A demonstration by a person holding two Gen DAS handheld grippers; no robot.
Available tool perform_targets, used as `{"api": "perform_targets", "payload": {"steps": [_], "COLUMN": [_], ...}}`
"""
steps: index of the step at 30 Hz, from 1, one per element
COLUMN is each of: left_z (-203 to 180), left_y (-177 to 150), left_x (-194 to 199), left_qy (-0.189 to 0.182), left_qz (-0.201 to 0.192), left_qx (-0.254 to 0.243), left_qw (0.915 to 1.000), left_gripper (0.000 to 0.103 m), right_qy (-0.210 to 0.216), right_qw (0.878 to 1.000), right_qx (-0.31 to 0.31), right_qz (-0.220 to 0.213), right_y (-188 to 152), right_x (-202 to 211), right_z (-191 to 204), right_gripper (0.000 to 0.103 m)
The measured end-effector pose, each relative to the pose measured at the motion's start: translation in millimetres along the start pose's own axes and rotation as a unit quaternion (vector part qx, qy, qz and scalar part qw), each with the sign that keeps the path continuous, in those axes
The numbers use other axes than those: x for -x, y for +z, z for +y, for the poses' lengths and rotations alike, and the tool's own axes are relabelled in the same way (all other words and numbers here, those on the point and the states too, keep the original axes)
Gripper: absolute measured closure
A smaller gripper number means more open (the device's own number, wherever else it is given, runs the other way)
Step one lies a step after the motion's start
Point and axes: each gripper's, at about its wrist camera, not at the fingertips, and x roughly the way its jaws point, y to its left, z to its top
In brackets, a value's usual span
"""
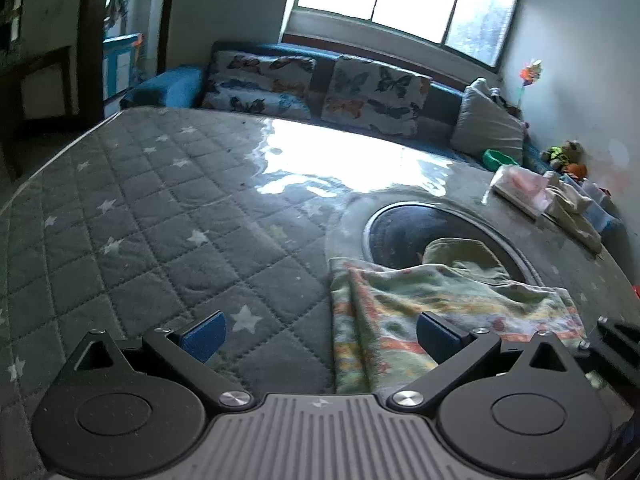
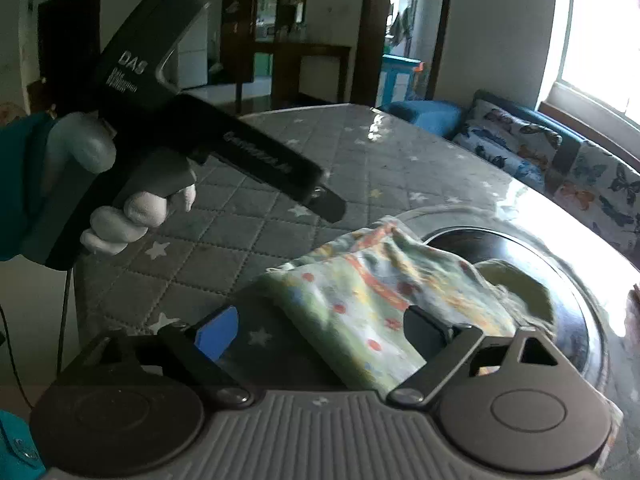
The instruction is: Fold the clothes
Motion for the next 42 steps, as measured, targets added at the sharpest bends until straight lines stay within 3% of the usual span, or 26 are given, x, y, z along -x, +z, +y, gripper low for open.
{"api": "perform_targets", "payload": {"steps": [5, 7, 11, 13, 16, 22, 28, 31, 39, 42], "left_z": [8.1, 8.4, 8.4, 8.6, 8.8, 13.9, 10.0, 3.1, -8.3, -8.1], "left_y": [0.8, 1.1, 2.0, 1.8, 1.5, 3.4, 6.4, 7.4, 2.3, 1.0], "left_x": [-2.0, -2.5, -4.6, -6.1, -8.4, -11.7, -19.8, -31.6, -54.0, -57.0], "left_qy": [-0.004, -0.007, -0.017, -0.02, -0.022, -0.028, -0.064, -0.082, -0.126, -0.126], "left_qz": [0.012, 0.014, 0.023, 0.029, 0.036, 0.054, 0.079, 0.1, 0.139, 0.142], "left_qx": [0.031, 0.037, 0.056, 0.064, 0.078, 0.133, 0.183, 0.197, 0.219, 0.215], "left_qw": [0.9994, 0.9992, 0.998, 0.9973, 0.9961, 0.9893, 0.9778, 0.9718, 0.9577, 0.9579], "left_gripper": [0.002, 0.003, 0.006, 0.006, 0.007, 0.007, 0.01, 0.02, 0.08, 0.088], "right_qy": [0.002, 0.001, -0.008, -0.015, -0.009, 0.007, 0.018, 0.022, 0.036, 0.046], "right_qw": [1.0, 0.999, 0.999, 0.999, 1.0, 0.999, 0.995, 0.994, 0.992, 0.992], "right_qx": [0.024, 0.03, 0.04, 0.041, 0.022, -0.041, -0.09, -0.1, -0.105, -0.104], "right_qz": [0.01, 0.016, 0.033, 0.031, 0.02, -0.016, -0.042, -0.048, -0.055, -0.057], "right_y": [6.2, 8.2, 7.4, 7.2, 7.7, 10.3, 12.0, 11.0, 10.1, 7.7], "right_x": [-17.5, -26.3, -41.5, -43.4, -37.9, -16.0, 3.5, 7.6, 11.4, 13.9], "right_z": [11.2, 14.6, 19.3, 20.1, 15.0, -5.3, -28.4, -30.2, -28.2, -28.7], "right_gripper": [0.032, 0.046, 0.056, 0.071, 0.082, 0.09, 0.091, 0.092, 0.093, 0.092]}}
